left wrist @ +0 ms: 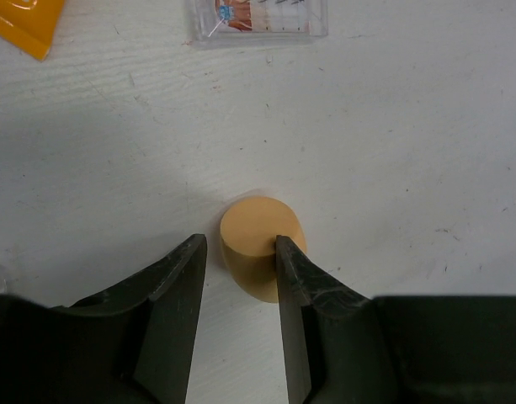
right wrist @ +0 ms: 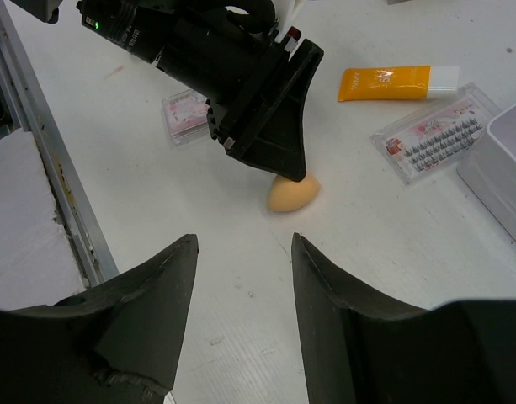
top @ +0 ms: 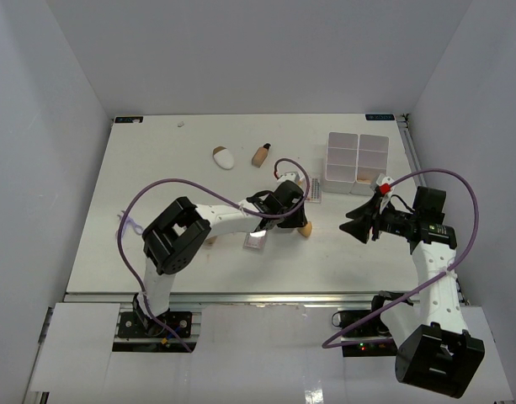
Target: Organize the makeup
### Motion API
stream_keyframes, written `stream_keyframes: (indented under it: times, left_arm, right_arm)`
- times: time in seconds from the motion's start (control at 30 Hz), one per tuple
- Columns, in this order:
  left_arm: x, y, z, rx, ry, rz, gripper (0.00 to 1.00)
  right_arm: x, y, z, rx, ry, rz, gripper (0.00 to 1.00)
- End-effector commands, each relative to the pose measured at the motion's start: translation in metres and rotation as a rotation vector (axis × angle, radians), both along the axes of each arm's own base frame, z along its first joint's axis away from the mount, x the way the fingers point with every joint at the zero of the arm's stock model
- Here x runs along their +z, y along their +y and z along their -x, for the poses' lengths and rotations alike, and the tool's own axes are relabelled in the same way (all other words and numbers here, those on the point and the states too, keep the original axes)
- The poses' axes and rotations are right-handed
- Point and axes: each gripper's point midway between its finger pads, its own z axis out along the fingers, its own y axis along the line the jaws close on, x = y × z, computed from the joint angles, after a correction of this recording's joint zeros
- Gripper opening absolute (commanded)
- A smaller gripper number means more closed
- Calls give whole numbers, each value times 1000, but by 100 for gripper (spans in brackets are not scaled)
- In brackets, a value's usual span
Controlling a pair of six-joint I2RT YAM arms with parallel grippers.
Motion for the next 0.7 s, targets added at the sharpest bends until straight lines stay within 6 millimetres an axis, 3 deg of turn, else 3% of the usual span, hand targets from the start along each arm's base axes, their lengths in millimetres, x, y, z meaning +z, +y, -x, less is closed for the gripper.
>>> stream_keyframes:
  times: [0.0, 0.43, 0.57, 0.67]
  left_arm:
    - [4, -4, -3, 6, -10, 4, 47]
    - [-11, -29, 16, -103, 35, 53, 36]
    - [-12, -29, 18, -117, 32, 57, 14]
    - [1, -30, 18, -133, 6, 79, 3]
  right_arm:
    - [1, 2, 2, 12, 8, -31, 55]
    - [-5, -3, -2, -9, 30, -29, 56]
    - [-9, -6, -4, -21, 46, -29, 56]
    - [-10, -4, -3, -5, 45, -43, 56]
